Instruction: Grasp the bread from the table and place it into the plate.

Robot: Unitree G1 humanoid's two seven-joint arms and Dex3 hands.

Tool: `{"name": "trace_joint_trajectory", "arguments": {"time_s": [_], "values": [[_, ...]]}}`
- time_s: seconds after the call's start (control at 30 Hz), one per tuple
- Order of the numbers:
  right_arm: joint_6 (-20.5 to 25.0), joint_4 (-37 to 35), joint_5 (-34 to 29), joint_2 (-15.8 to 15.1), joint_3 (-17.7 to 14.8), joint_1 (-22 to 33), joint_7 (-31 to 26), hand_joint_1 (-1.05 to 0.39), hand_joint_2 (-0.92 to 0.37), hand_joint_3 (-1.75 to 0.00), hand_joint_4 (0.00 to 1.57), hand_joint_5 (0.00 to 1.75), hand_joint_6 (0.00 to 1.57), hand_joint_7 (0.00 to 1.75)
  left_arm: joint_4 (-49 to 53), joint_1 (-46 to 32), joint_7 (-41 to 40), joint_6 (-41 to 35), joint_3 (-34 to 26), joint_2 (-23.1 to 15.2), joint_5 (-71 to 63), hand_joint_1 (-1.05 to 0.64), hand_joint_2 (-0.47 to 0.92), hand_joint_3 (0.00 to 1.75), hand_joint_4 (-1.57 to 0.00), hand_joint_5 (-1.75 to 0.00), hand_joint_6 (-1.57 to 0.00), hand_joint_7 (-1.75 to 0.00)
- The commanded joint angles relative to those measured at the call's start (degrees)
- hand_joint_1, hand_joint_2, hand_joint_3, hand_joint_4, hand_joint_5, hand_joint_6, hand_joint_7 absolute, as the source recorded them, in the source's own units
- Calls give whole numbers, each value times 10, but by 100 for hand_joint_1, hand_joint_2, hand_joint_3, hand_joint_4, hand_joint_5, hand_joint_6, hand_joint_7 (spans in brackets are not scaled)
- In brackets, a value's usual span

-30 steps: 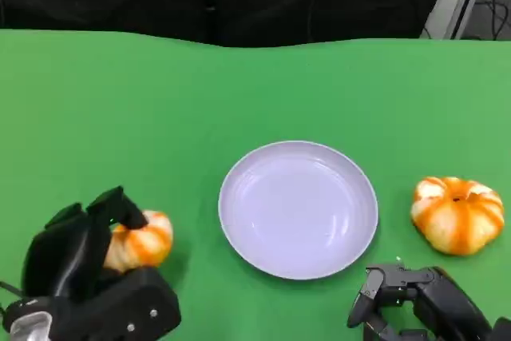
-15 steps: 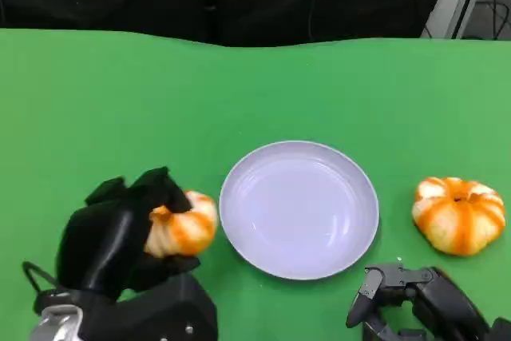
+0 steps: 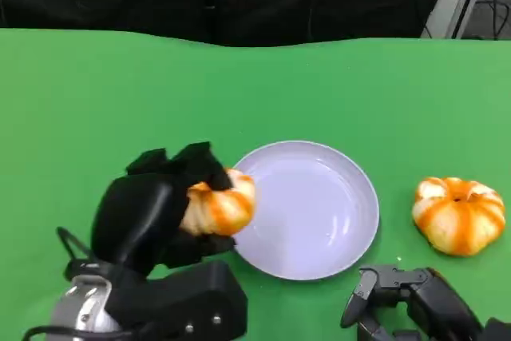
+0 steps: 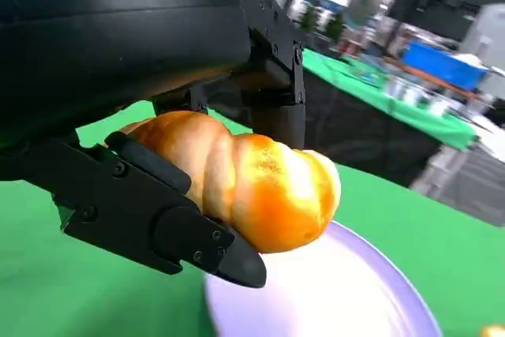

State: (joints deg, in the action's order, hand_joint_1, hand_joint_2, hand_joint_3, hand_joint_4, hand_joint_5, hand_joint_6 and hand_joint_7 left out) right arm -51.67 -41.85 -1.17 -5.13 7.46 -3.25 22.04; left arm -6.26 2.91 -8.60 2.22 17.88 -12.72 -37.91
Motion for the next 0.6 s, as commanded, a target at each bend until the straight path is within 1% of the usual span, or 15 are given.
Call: {"name": "trace_joint_trajectory", "arguments": {"time_s": [0.03,0.17,0.3,0.47,0.6], "values": [[2,2,1,-1,-2,3,-5,-14,-66,-88,83,147,86,110,27,23,7,19,8,2,3,-10,82,0,-66,-175,-46,-173],[-2,1,1,2,-1,3,-6,-13,-66,-89,82,147,88,111,79,60,10,24,22,24,7,-13,82,0,-66,-175,-46,-172],[-7,0,0,3,-1,4,-7,-14,-63,-94,82,147,87,113,144,95,4,51,29,38,22,-12,82,1,-64,-175,-48,-166],[-3,6,-3,3,1,7,-10,-14,-62,-95,82,147,88,113,201,129,4,66,37,51,26,-12,82,0,-64,-175,-49,-166],[-2,8,-7,4,3,8,-15,-14,-62,-95,82,146,88,111,239,149,-3,87,49,51,19,-13,81,0,-64,-175,-51,-165]]}}
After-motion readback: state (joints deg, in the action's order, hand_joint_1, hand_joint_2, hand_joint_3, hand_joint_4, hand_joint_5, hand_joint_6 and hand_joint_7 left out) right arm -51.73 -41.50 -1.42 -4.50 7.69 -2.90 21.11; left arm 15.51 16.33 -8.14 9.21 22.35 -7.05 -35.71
